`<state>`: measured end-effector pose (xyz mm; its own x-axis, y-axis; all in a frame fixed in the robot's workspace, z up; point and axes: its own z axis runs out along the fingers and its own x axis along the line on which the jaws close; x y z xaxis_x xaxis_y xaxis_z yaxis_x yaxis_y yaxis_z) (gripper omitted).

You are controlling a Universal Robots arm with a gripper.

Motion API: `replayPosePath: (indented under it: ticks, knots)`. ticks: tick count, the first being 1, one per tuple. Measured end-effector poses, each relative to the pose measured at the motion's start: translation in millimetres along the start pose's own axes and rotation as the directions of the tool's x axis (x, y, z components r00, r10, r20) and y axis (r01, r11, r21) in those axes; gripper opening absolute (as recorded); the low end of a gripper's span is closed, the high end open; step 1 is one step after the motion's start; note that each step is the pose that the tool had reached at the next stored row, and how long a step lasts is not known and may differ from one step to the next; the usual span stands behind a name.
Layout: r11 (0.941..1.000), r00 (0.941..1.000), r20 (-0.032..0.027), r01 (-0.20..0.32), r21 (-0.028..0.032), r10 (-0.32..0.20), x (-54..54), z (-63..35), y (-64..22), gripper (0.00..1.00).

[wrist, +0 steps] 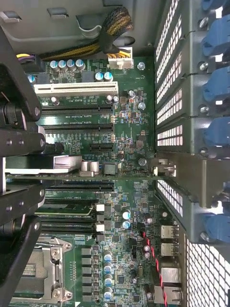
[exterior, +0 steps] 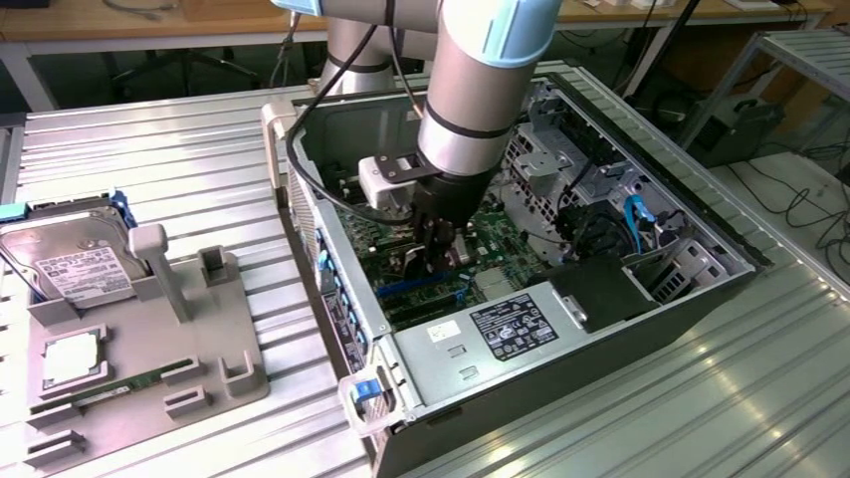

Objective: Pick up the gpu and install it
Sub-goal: 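Insert the gpu into the slot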

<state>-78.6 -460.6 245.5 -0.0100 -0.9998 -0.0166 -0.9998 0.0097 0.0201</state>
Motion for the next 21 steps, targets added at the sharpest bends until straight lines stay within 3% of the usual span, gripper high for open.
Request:
replayPosePath:
  ticks: [17, 19, 21]
  knots:
    - [1.0, 1.0, -0.0007, 0.0, -0.0003, 0.0, -1.3, 1.8, 2.9, 0.28]
    - [1.0, 1.0, -0.0005, 0.0, -0.0034, 0.0, -1.4, 2.4, 2.8, 0.28]
    - [0.9999, 1.0, -0.0005, 0.0, -0.0135, 0.0, -1.4, 3.1, 2.3, 0.28]
